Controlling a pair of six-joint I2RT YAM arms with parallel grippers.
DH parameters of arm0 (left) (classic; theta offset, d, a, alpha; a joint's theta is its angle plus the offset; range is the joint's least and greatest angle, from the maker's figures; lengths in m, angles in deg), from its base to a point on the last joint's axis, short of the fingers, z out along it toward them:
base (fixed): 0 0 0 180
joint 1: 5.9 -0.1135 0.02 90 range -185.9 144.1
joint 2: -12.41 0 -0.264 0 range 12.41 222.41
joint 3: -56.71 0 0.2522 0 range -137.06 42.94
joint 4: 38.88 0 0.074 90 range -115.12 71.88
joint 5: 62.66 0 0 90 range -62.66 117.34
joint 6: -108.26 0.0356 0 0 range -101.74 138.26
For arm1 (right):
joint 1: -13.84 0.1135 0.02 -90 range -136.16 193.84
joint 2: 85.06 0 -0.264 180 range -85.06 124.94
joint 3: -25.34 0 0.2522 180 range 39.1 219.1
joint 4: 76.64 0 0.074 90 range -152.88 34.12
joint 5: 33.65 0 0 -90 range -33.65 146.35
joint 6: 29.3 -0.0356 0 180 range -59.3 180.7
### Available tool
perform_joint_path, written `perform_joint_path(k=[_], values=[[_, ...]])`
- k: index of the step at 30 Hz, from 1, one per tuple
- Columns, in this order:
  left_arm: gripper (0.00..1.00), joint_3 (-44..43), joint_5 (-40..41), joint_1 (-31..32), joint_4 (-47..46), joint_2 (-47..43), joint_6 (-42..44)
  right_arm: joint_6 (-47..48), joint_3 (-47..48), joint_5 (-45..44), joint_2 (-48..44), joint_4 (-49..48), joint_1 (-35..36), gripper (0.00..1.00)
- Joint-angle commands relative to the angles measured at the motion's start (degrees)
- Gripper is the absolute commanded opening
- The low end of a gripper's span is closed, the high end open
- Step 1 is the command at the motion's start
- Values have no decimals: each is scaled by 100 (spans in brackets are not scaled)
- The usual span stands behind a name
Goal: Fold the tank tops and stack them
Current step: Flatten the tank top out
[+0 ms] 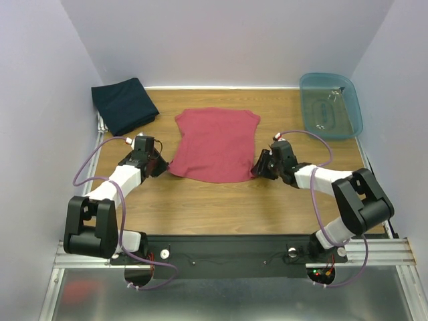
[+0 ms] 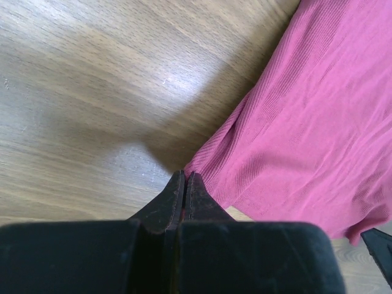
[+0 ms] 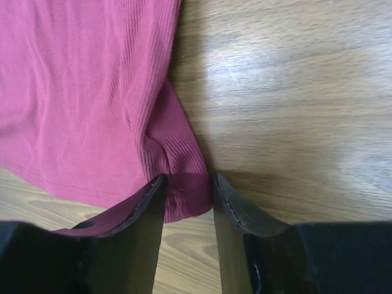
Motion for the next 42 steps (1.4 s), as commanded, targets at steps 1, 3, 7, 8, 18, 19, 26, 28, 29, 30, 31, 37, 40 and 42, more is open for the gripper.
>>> perform_joint_path(k=[1, 3, 7, 8, 18, 19, 26, 28, 29, 30, 31, 37, 40, 42], values=[[0, -9, -49, 30, 7, -203, 1, -126, -45, -370, 339, 479, 196, 38], [0, -26, -92, 21, 7, -229, 10, -161, -80, -440, 331, 497, 205, 20], [0, -219, -145, 21, 112, -308, 124, -170, -28, -676, -89, 857, 205, 0], [0, -281, -137, 21, 156, -343, 203, -161, -1, -747, -222, 971, 205, 0], [0, -1958, -207, -14, 894, -1300, 625, 181, 2147, -1968, -2541, 3044, 188, 0], [0, -2352, -216, -14, 1034, -1380, 617, 234, 2396, -2021, -2613, 3142, 188, 0], [0, -4048, -356, -14, 1018, -2022, 284, 498, 4514, -1812, -2614, 3503, 188, 0], [0, -4515, -452, -14, 896, -2075, 160, 577, 5154, -1732, -2465, 3521, 188, 0], [0, -4674, -479, -14, 860, -2066, 125, 603, 5341, -1723, -2421, 3521, 196, 0], [0, -4806, -531, -14, 843, -2023, 46, 664, 5552, -1732, -2359, 3529, 188, 0], [0, -4921, -576, -14, 773, -1996, 28, 709, 5876, -1758, -2289, 3529, 188, 0], [0, -5282, -681, -14, 456, -1522, -130, 937, 6651, -2126, -1665, 3503, 188, 0], [0, -5195, -813, -23, 36, -1118, -244, 1112, 6942, -2294, -1068, 3407, 188, 0], [0, -5212, -848, -40, -141, -715, -297, 1192, 7178, -2347, -778, 3328, 170, 0]])
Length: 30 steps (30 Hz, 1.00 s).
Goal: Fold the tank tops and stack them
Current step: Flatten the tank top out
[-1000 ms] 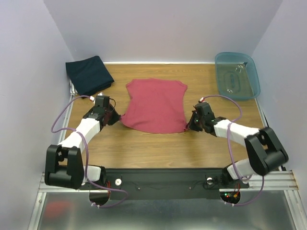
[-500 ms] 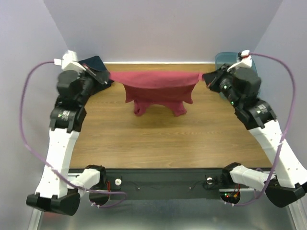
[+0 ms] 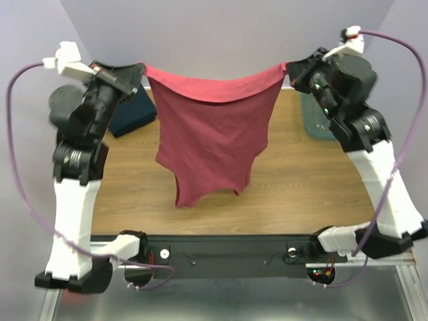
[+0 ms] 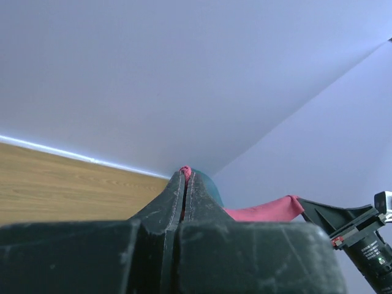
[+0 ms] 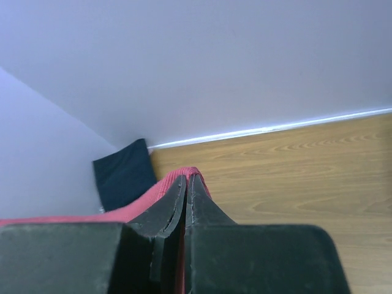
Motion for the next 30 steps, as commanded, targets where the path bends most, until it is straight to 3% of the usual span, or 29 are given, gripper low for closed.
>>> perform_joint_path(k=[1, 5, 7, 8, 12, 13, 16, 19, 24, 29, 30], values=[[0, -14, -288, -49, -779, 876, -201, 394, 454, -262, 894, -285, 2, 0], [0, -470, -578, -154, -1194, 1859, -254, 421, 1182, 291, 1880, -515, -402, 0], [0, -1485, -834, -190, -1168, 2597, -219, 474, 1847, 441, 2458, -611, -551, 0], [0, -1491, -939, -207, -1124, 2835, -228, 509, 2087, 459, 2645, -629, -587, 0], [0, -3544, -1370, -216, -800, 3871, -263, 571, 3458, 652, 3261, -629, -745, 0], [0, -4418, -1414, -242, -442, 4040, -193, 553, 3843, 670, 3314, -629, -789, 0], [0, -5208, -1660, -356, -105, 4472, -262, 579, 3997, 626, 3315, -664, -807, 0], [0, -4535, -1731, -383, -340, 4078, -228, 580, 3463, 556, 2973, -717, -816, 0], [0, -1767, -1757, -383, -860, 2910, -166, 308, 1478, 538, 2147, -857, -816, 0], [0, 930, -1793, -374, -1403, 1907, -272, -158, -1352, 661, 963, -1148, -816, 0], [0, 1839, -1792, -366, -1457, 1584, -307, -263, -1852, 696, 794, -1165, -816, 0]])
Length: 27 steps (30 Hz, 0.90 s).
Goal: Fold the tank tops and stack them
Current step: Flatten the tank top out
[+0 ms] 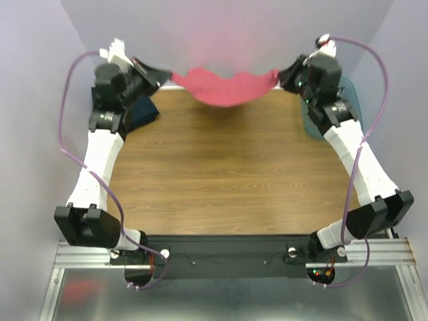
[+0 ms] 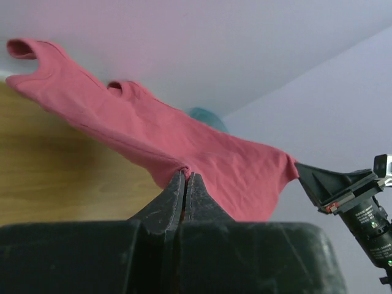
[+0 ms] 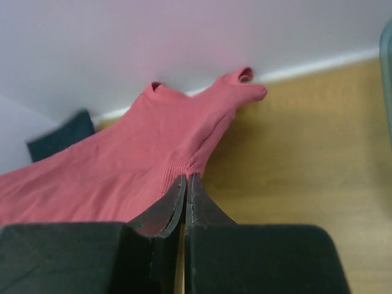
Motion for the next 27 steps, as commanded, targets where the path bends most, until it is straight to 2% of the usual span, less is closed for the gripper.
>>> perform_joint_path(k=[1, 4, 5, 9, 11, 16, 23, 27], values=[[0, 1897, -168, 13, -483, -506, -88, -545, -2150, 254, -564, -186, -9, 0], [0, 3646, -160, 65, -580, -1157, -150, -959, -3526, 457, -1259, -222, -18, 0], [0, 4416, -160, 100, -598, -1315, -168, -1021, -4348, 527, -1400, -222, -9, 0], [0, 5817, -177, 170, -651, -2026, -396, -1425, -5801, 650, -2173, -160, -9, 0], [0, 6258, -195, 206, -642, -2186, -493, -1627, -6121, 852, -2464, -38, -9, 0], [0, 6586, -55, 416, -204, -2503, -484, -1874, -6868, 1099, -2736, 252, -9, 0], [0, 6858, 113, 688, 236, -2705, -554, -2041, -7045, 950, -3044, 779, -9, 0], [11, 6824, 165, 891, 456, -2784, -581, -2173, -6914, 792, -3325, 1323, -9, 2]])
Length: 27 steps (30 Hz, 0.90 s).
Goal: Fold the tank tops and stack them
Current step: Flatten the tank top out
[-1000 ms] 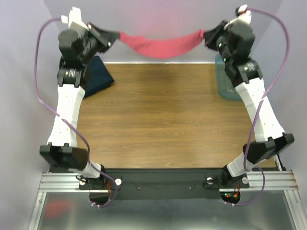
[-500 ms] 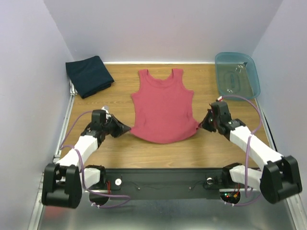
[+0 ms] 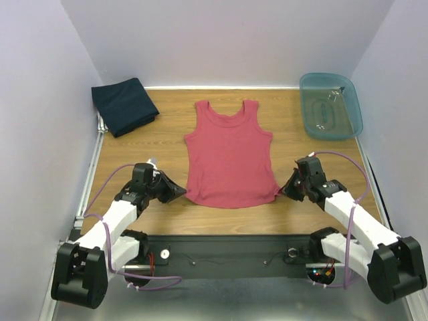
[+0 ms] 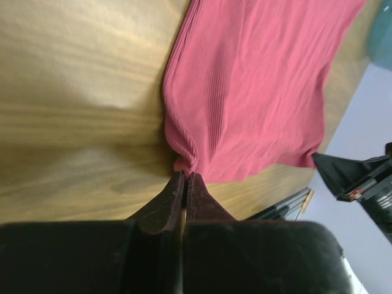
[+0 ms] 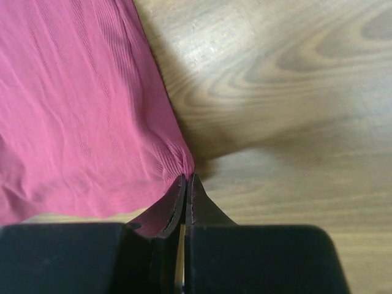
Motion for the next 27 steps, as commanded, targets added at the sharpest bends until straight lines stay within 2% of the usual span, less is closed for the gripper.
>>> perform_joint_path(k=[1, 3, 6, 7, 9, 10, 13, 18, 21, 22, 23, 25, 26, 27], values=[[21, -9, 85, 216, 321, -116, 37, -230, 212, -155, -342, 608, -12, 8], [31, -158, 102, 260, 435, -28, 152, -247, 334, -207, -491, 940, -12, 18], [40, -466, 207, 260, 787, -1, 424, -248, 467, -252, -659, 1249, -12, 34], [45, -562, 286, 260, 996, -1, 477, -248, 493, -182, -703, 1303, -20, 44], [49, -835, 348, 260, 1156, -53, 661, -195, 555, -50, -730, 1329, -12, 50], [53, -914, 348, 260, 1209, -89, 697, -99, 598, -32, -738, 1330, -12, 56], [57, -1213, 392, 260, 1429, -238, 925, 86, 695, -41, -668, 1347, -12, 64], [60, -1784, 611, 234, 1500, 85, 1215, 429, 1099, 258, -414, 1067, 6, 64], [60, -2188, 734, 59, 1070, 612, 1365, 456, 1301, 381, -38, 733, 164, 53], [58, -2320, 805, 15, 782, 1093, 1409, 386, 1380, 407, 78, 436, 277, 49], [57, -2486, 892, -3, 666, 1367, 1540, 342, 1459, 286, 236, 294, 435, 49], [56, -3049, 1183, -21, 455, 2246, 1663, 202, 1915, -387, 797, 65, 1573, 49], [55, -3242, 1166, -38, 401, 2545, 1664, 175, 2091, -618, 1026, 29, 1579, 49], [54, -3635, 1287, -38, 357, 3122, 1734, 157, 2519, -786, 1228, -23, 2214, 49]])
